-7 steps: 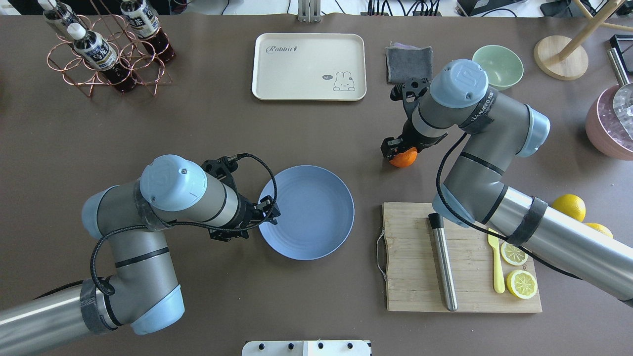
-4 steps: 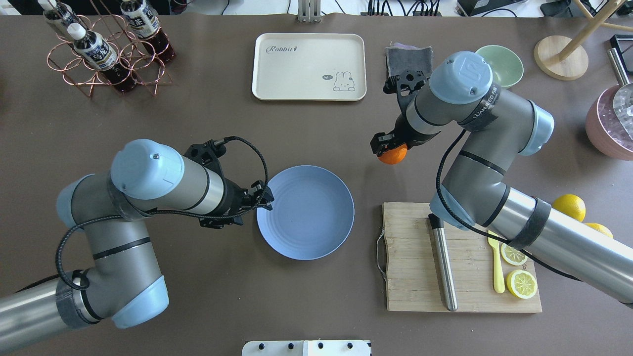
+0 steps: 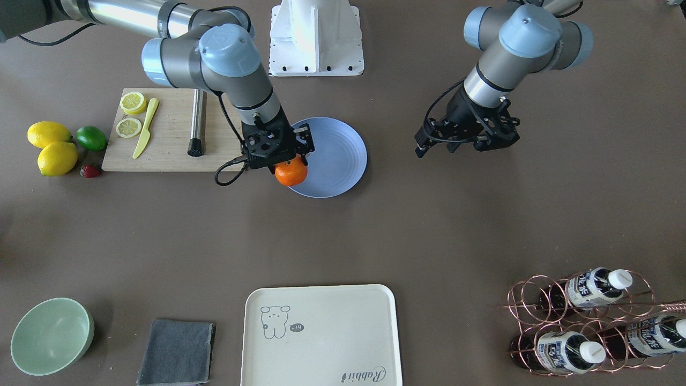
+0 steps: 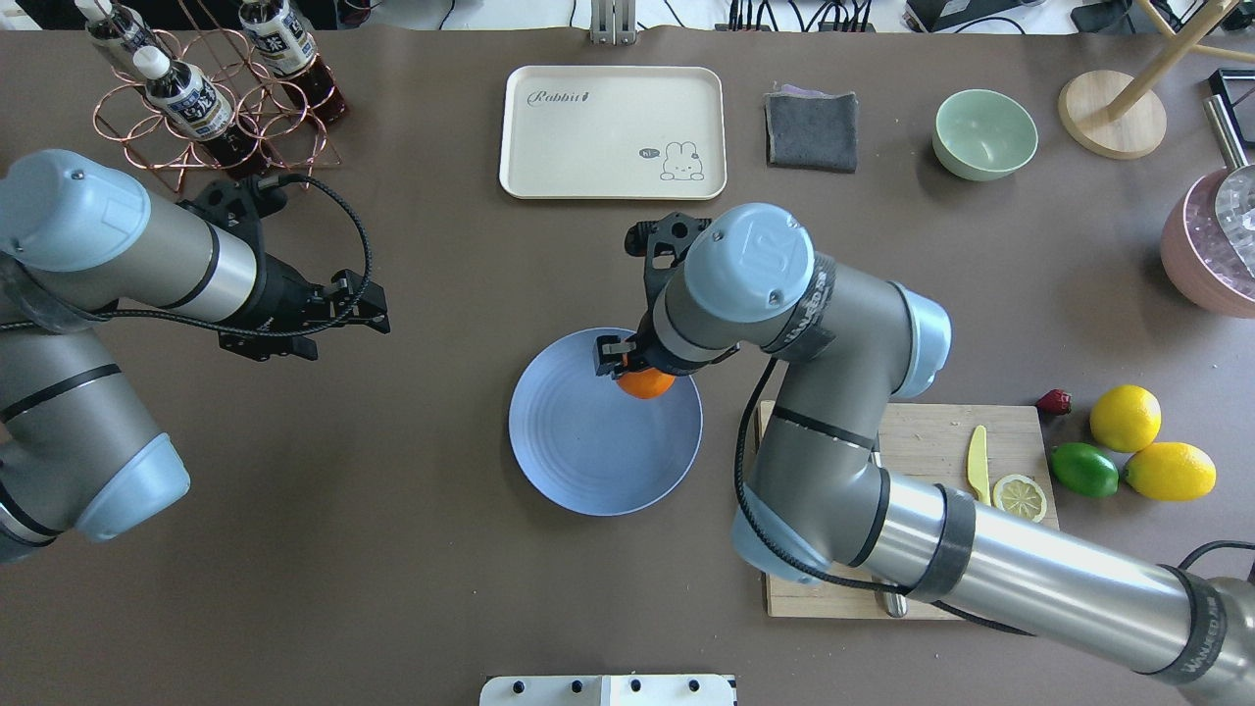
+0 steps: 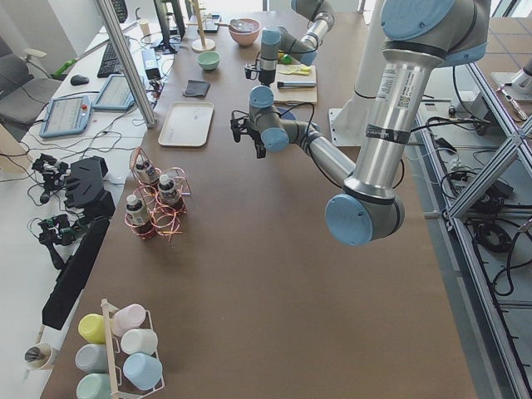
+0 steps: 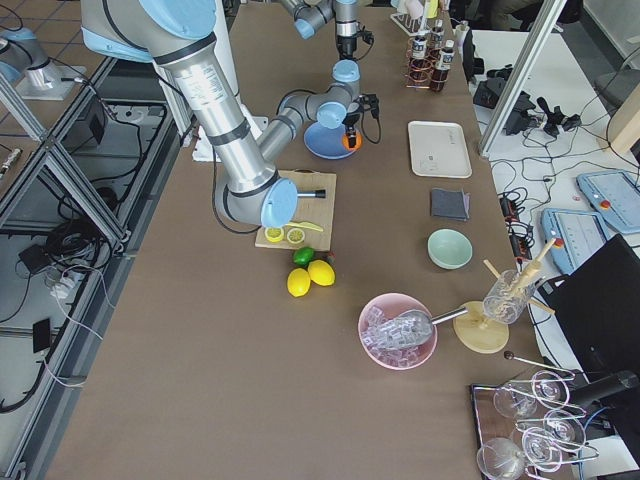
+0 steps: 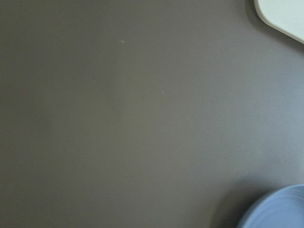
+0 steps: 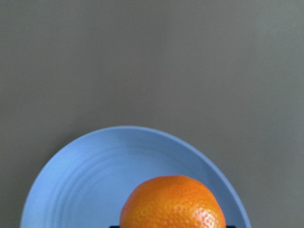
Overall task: Pick orange to plate
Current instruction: 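Move the orange over the blue plate with the right gripper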
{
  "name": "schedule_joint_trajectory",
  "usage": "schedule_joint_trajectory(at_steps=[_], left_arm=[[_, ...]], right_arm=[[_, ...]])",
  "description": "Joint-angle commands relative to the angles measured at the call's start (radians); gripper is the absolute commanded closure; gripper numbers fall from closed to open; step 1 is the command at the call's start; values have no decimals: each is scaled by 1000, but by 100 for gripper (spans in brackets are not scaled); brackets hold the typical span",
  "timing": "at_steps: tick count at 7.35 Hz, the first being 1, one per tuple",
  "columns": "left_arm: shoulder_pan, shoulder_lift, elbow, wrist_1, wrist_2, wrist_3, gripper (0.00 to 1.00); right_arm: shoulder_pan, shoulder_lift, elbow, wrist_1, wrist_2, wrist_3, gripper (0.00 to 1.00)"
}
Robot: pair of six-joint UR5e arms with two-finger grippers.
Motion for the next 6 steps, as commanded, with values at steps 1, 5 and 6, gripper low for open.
schedule_joint_trajectory(at_steps=[1,5,6], left_arm=[[-58,24,39,-8,-13,89,4],[-60,47,30,-9,-13,88,3],[-60,47,30,-9,-13,88,3]], right_arm=[[-112,44,-19,-29,-99,57,100],[-107,79,-89,-32,-116,45,100],[-103,82,-86,-50,-115,42,100]])
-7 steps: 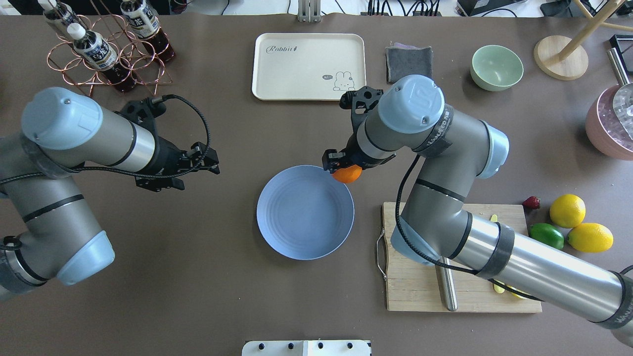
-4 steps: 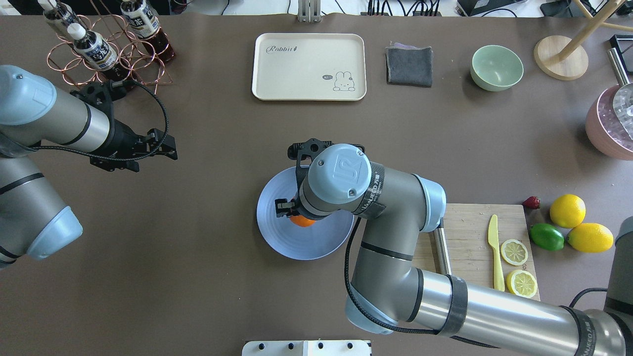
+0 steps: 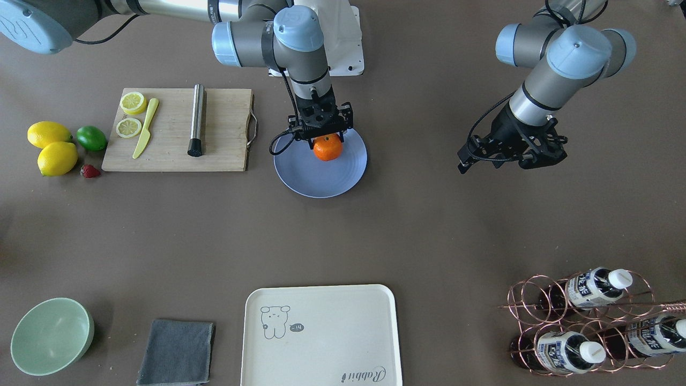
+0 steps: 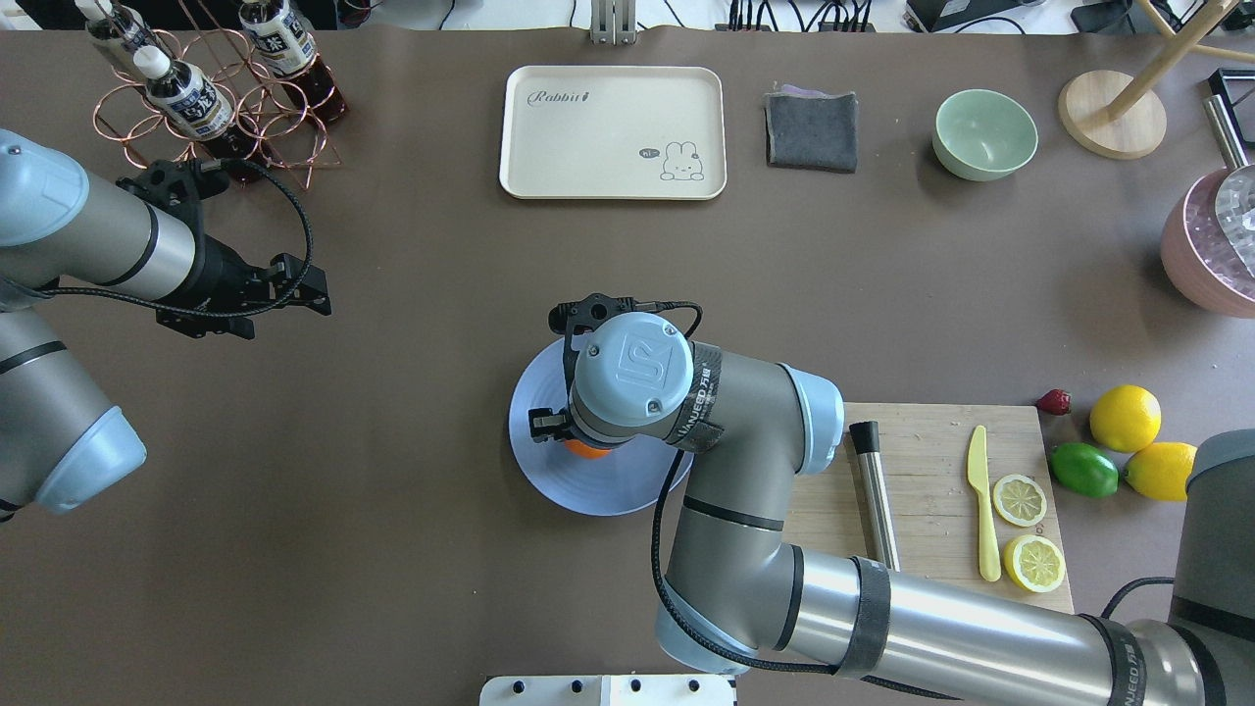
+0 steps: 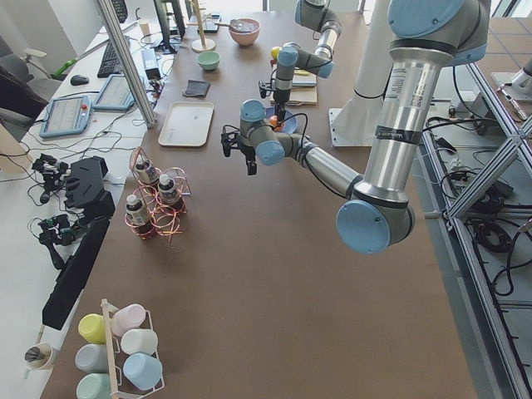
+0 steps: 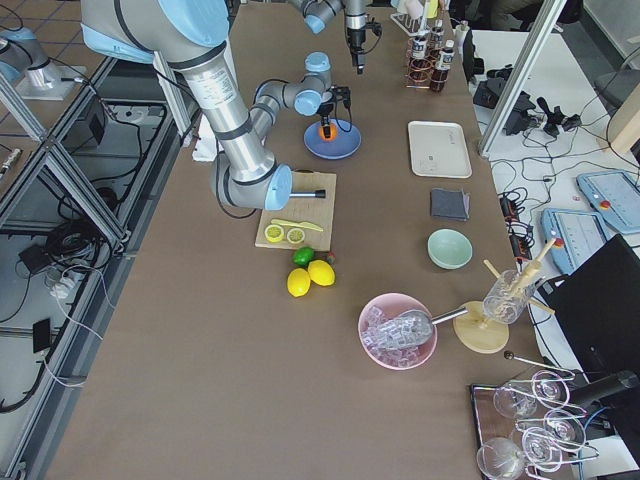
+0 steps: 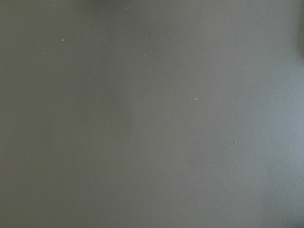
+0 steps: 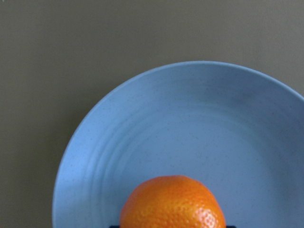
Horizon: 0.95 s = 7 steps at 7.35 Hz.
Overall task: Pick orange to plate
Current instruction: 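Lower the orange onto the plate and open the right gripper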
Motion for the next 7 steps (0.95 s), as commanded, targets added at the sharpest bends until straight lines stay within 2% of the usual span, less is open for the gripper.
schedule_joint_trajectory(at_steps=[1,2,4,5,6,7], left_arm=[[1,1,-1,0,0,0,3],[1,1,-1,0,0,0,3],[1,0,-1,0,0,-1,3],[1,0,-2,3,0,-3,3],[0,1,-13,6,0,2,3],[-26,-3,-7,13,-24,38,3]], right_arm=[[4,5,-4,-30,-3,-6,100],[4,3,-5,-32,-3,-6,100],[4,-6,-7,-32,-3,-6,38],[6,-6,-5,-32,-3,0,0],[18,-6,8,-52,0,-6,0],[73,-20,66,-116,33,-24,0]])
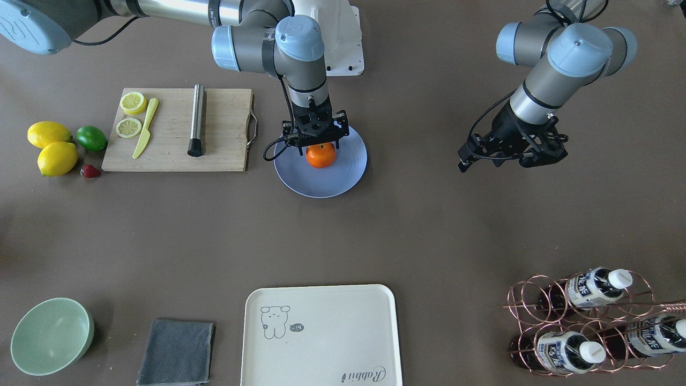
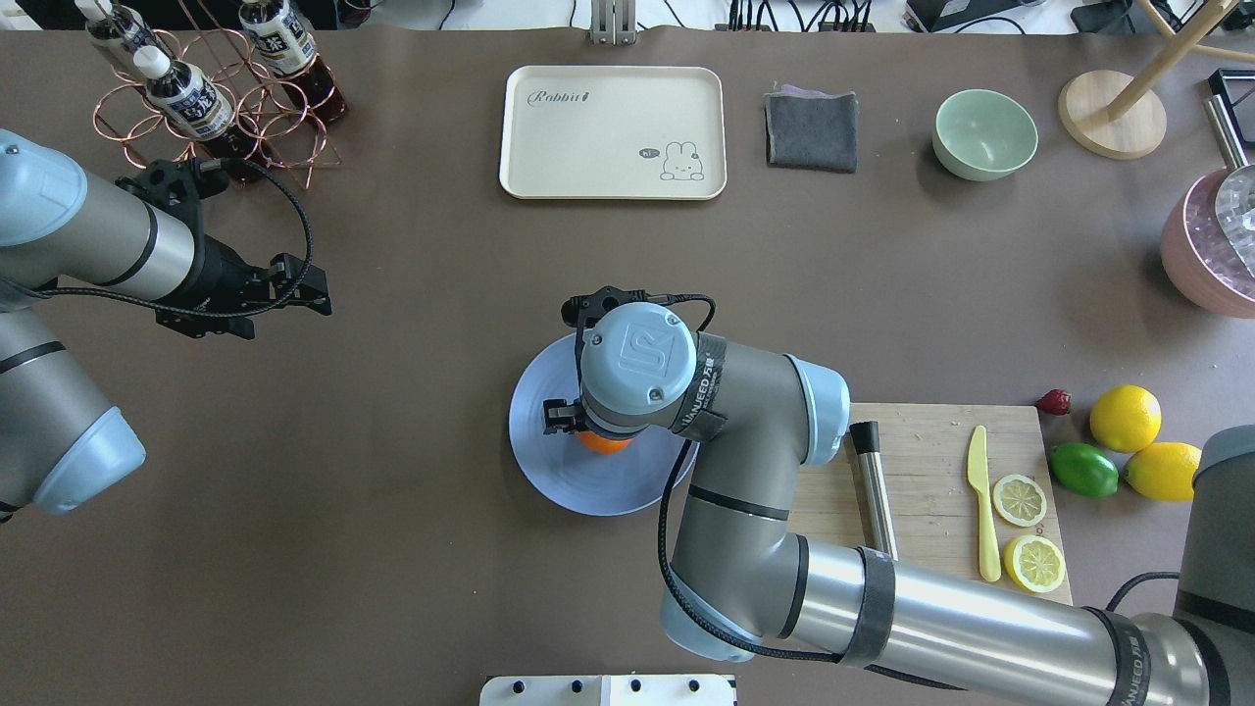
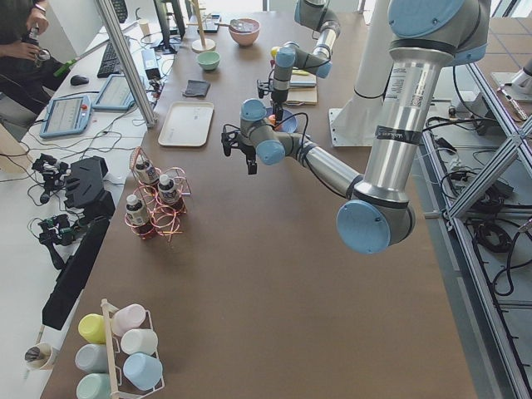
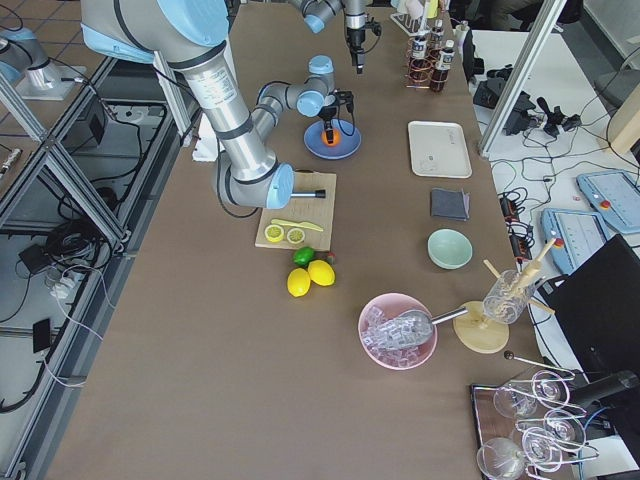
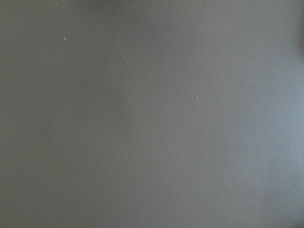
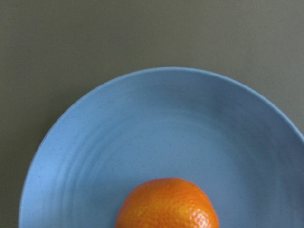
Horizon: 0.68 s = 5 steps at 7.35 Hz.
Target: Pick orange to plate
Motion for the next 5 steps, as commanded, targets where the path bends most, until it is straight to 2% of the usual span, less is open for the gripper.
schedule_joint_trajectory(at_steps=[1,2,3,4,5], left_arm=[[-88,-1,6,52,-85,143,3],[-160,-1,-13,160,-125,282,3],[-226,27,-40,249,-128,422,3],[-293,117,-74,279,-156,608,3],[-431,217,-53,281,-242,853,3]], right_arm=[[138,-40,129,-122,123,-110,0],[245,-133,239,-163,227,-191,0],[383,-232,301,-176,324,-309,0],[522,-312,307,-187,428,-483,0],[641,-410,310,-187,488,-649,0]])
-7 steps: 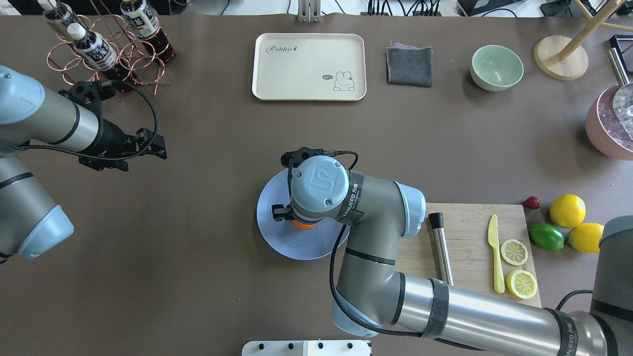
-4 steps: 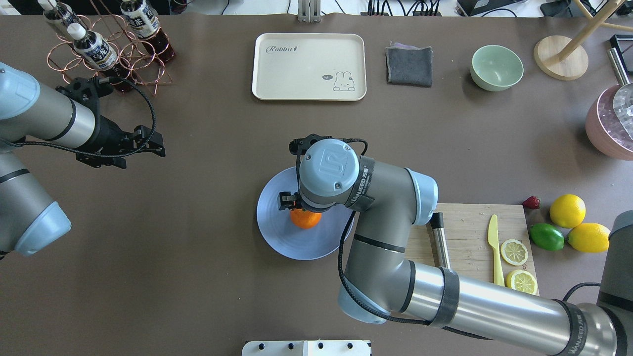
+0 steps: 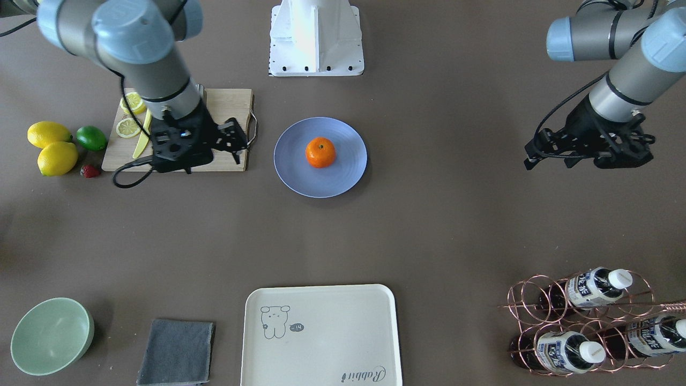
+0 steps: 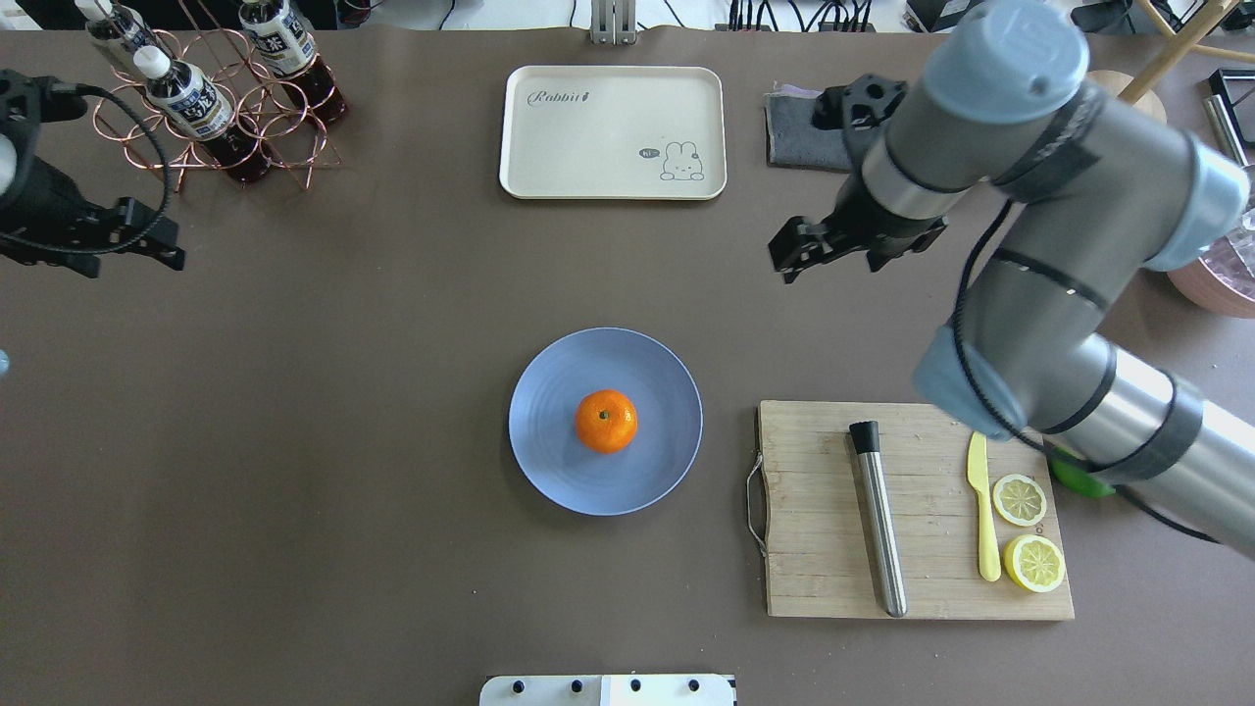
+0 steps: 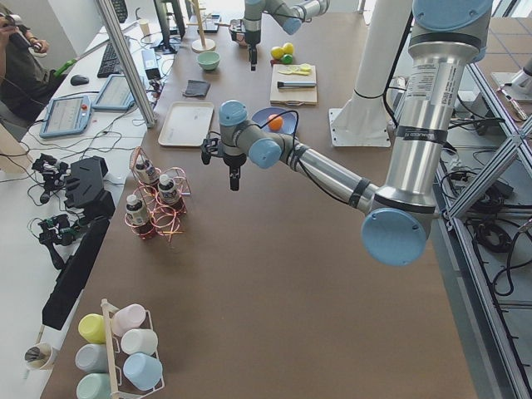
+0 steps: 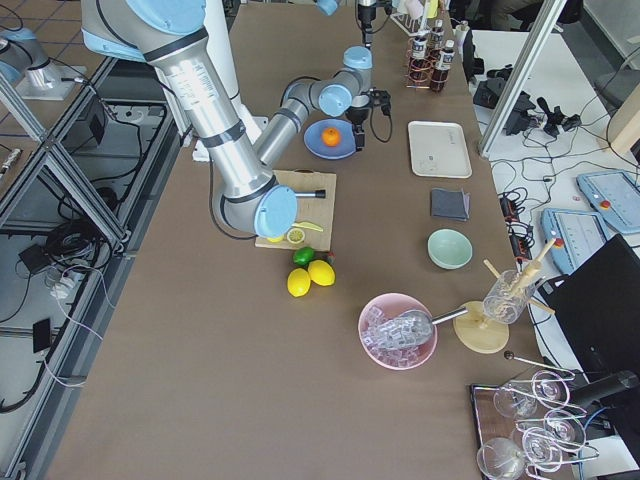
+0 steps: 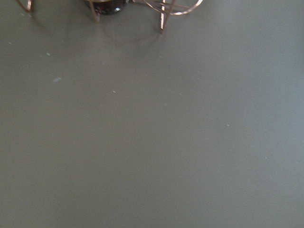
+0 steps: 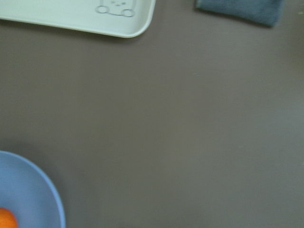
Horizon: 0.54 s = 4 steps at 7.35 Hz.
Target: Pick orange to plate
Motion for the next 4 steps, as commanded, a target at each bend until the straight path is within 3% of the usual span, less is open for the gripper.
schedule_joint_trajectory(at_steps=[1,3,4], left_arm=[[-262,164,74,27,-137,497,3],[-393,281,206,19,-133,869,3],[-483,295,247,18,-136,941,3]], right_arm=[[261,-224,11,-8,138,-412,0],[467,-390,-15,-46,141,-767,0],[573,-424,-46,-100,143,-937,0]])
